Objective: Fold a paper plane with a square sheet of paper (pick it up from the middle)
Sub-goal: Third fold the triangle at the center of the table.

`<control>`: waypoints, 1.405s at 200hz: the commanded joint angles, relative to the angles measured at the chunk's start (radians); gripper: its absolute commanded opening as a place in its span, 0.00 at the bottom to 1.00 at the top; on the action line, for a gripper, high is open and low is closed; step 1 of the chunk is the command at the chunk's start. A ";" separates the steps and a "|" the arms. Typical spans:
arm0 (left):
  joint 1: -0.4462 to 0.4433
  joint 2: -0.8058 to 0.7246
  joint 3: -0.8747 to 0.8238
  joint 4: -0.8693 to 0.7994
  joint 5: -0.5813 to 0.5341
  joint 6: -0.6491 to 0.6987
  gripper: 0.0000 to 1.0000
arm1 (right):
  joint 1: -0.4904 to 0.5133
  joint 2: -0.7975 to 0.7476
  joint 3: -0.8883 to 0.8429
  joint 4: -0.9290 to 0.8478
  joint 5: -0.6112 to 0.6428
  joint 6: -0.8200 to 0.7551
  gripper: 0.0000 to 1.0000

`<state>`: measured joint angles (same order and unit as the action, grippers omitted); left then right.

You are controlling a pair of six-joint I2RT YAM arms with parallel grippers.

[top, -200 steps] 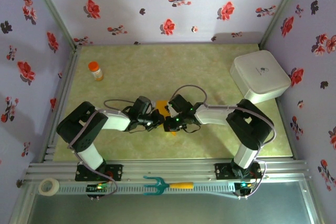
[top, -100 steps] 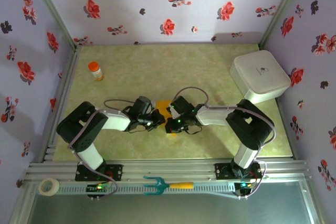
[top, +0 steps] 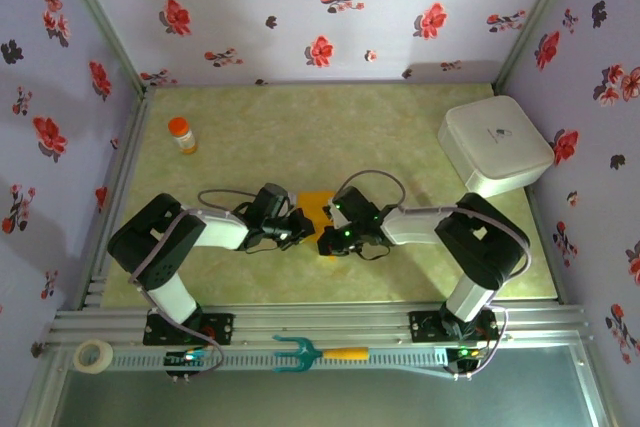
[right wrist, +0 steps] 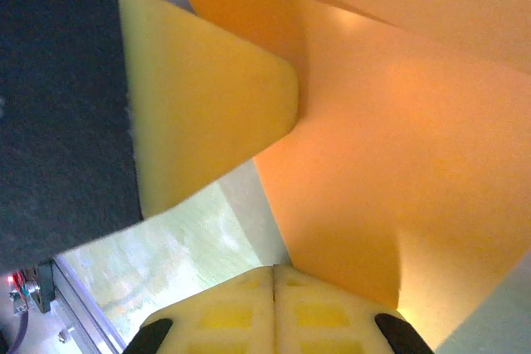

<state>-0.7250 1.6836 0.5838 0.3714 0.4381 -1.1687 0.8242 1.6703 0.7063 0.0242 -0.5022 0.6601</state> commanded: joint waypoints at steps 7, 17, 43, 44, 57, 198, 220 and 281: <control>-0.005 0.016 0.005 -0.051 -0.026 0.022 0.00 | -0.008 -0.027 -0.049 -0.025 -0.016 0.027 0.08; -0.005 0.016 0.006 -0.051 -0.028 0.021 0.00 | -0.011 -0.037 -0.065 -0.015 -0.017 0.030 0.08; -0.005 0.018 0.004 -0.052 -0.027 0.021 0.00 | -0.020 -0.054 -0.097 0.003 -0.032 0.038 0.08; -0.005 0.019 0.004 -0.052 -0.028 0.021 0.00 | -0.020 -0.055 -0.099 0.003 -0.032 0.039 0.08; -0.005 0.021 0.004 -0.051 -0.027 0.019 0.00 | -0.021 -0.060 -0.113 0.006 -0.039 0.046 0.08; -0.002 0.012 -0.008 -0.028 -0.032 0.010 0.00 | -0.022 -0.279 -0.139 -0.105 0.015 0.092 0.07; -0.004 0.004 -0.011 -0.028 -0.038 0.007 0.00 | -0.028 -0.256 -0.033 -0.145 -0.060 0.053 0.09; -0.005 0.008 -0.010 -0.019 -0.042 0.007 0.00 | -0.029 -0.030 0.123 -0.130 0.007 0.075 0.06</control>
<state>-0.7277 1.6836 0.5842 0.3740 0.4267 -1.1690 0.8028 1.5726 0.8055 -0.1001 -0.5110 0.7261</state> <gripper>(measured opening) 0.060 0.069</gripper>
